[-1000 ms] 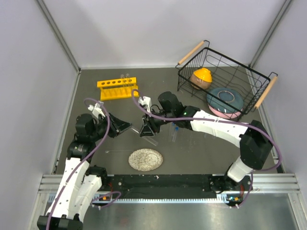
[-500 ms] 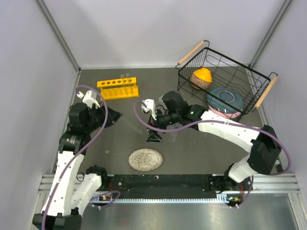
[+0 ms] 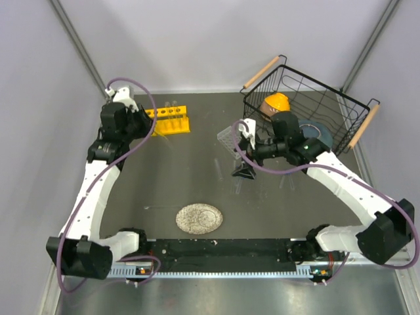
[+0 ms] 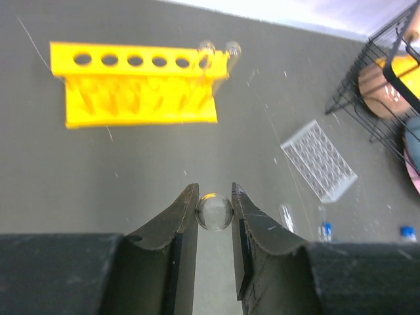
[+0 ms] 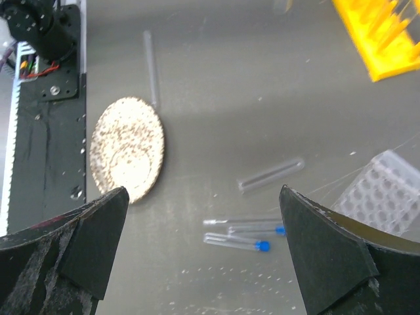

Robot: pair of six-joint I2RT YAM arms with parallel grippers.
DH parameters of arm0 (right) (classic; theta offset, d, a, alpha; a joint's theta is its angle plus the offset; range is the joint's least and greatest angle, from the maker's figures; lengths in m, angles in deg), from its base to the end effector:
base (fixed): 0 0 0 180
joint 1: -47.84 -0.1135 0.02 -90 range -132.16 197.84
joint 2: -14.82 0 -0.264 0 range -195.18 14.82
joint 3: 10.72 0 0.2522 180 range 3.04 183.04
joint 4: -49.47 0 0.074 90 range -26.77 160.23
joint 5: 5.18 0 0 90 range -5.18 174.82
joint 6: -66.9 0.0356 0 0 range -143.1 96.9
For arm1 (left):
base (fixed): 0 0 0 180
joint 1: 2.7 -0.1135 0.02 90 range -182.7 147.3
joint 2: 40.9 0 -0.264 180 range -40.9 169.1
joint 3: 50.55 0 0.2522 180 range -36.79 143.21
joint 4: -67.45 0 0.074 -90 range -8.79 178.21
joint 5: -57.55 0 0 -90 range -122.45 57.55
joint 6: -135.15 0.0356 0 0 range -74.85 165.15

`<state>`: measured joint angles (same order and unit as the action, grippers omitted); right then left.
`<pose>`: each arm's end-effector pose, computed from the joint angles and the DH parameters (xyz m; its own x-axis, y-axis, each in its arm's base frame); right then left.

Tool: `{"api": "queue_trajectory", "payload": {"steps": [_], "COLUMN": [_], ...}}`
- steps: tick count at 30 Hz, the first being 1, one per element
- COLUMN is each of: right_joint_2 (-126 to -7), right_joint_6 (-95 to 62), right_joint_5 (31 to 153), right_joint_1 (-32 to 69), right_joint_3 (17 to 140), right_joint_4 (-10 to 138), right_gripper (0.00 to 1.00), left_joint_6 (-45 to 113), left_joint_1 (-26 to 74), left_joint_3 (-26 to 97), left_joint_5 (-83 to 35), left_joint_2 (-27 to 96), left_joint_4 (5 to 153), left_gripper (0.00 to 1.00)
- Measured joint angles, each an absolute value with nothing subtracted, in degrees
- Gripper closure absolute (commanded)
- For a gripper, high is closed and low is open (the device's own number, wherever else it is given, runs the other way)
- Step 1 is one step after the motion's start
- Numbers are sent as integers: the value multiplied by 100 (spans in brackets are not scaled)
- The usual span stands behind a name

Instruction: Organize the chemistry lab equipment

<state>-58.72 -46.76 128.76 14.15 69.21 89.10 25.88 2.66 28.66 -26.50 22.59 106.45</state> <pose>0.2186 0.1754 0.3401 -0.0637 -0.3897 -0.9187 -0.9912 0.1319 0.0127 0.2440 -0.0266 0.3748 -0.4334 -0.2890 -0.8536 0.0473 0.9386 -0.3418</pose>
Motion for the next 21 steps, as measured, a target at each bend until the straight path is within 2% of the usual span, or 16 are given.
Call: {"api": "queue_trajectory", "payload": {"steps": [7,21], "right_joint_2": [-5522,-5352], "right_joint_6": [-4897,-5166], "right_joint_5": [13423,13882], "right_joint_1": [1863,2289], "right_joint_3": [6064,5889], "right_joint_4": [8952,8930], "right_gripper": [1,1], "left_joint_6": [3054,3594], "left_joint_1": [266,264], "left_joint_3": [3565,4931], "left_joint_5": [-3364,-3987], "left_joint_2": [3242,4984], "left_joint_4": [9971,9622], "left_gripper": [100,100]}}
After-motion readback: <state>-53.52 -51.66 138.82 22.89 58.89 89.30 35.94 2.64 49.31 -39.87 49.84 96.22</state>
